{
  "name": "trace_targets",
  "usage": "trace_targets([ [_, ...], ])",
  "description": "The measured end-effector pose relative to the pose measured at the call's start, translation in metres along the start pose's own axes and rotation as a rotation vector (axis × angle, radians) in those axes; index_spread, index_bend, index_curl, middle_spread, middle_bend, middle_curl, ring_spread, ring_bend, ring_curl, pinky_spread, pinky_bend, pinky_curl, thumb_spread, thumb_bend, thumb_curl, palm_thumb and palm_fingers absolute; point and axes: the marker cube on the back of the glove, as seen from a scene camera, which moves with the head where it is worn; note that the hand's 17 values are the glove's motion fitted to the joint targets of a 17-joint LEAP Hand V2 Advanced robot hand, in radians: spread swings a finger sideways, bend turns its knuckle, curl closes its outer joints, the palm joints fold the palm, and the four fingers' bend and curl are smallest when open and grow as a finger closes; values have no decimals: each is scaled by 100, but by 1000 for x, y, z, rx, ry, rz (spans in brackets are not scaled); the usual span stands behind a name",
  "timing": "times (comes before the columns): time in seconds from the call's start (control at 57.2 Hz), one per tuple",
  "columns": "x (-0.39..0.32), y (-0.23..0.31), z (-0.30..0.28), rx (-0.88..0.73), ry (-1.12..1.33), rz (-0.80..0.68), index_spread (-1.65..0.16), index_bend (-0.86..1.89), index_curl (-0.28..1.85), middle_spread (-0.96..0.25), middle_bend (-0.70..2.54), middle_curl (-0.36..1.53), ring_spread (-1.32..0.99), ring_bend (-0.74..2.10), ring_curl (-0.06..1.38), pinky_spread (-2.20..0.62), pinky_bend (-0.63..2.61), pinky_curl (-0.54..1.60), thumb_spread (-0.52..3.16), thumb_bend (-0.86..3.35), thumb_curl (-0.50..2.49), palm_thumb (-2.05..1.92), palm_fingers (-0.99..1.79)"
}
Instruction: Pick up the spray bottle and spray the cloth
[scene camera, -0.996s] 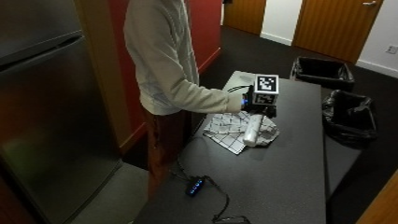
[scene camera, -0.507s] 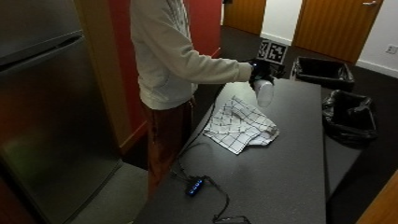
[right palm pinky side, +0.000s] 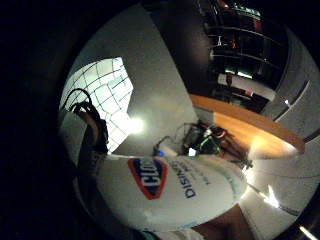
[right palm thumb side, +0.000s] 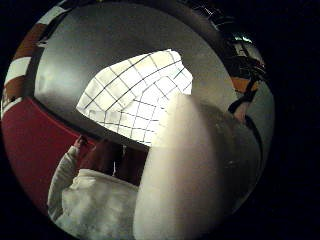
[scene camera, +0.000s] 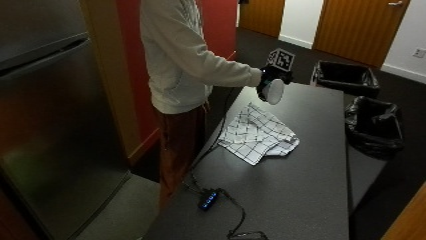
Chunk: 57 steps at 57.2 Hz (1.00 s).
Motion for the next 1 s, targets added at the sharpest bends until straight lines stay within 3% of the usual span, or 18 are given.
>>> trace_targets([
  [0.035, 4, 6, 9, -13, 72, -75, -20, 46, 54, -15, 61, 51, -18, 57, 48, -27, 34, 39, -7, -3, 74, 102, 138],
  [0.157, -10, 6, 15, -17, 53, -116, -20, 46, 54, -15, 61, 51, -18, 57, 48, -27, 34, 39, -7, -3, 74, 102, 138],
  [0.681, 10, 17, -8, 6, 61, -88, -20, 46, 54, -16, 62, 50, -19, 57, 48, -27, 35, 39, -7, -3, 74, 102, 138],
  [0.734, 5, 14, -7, 3, 32, -63, -20, 46, 54, -16, 62, 50, -19, 57, 48, -27, 35, 39, -7, -3, 74, 102, 138],
  [0.804, 0, 5, -9, 9, -88, 78, -20, 46, 54, -16, 62, 50, -19, 57, 48, -27, 35, 39, -7, -3, 75, 102, 138],
  [0.874, 6, 11, -3, 12, -10, -40, -20, 46, 54, -16, 62, 50, -19, 57, 48, -27, 35, 39, -7, -3, 75, 102, 138],
  [0.996, 12, 12, -10, 53, -74, -57, -20, 46, 54, -16, 62, 50, -19, 57, 48, -27, 35, 39, -7, -3, 75, 102, 138],
])
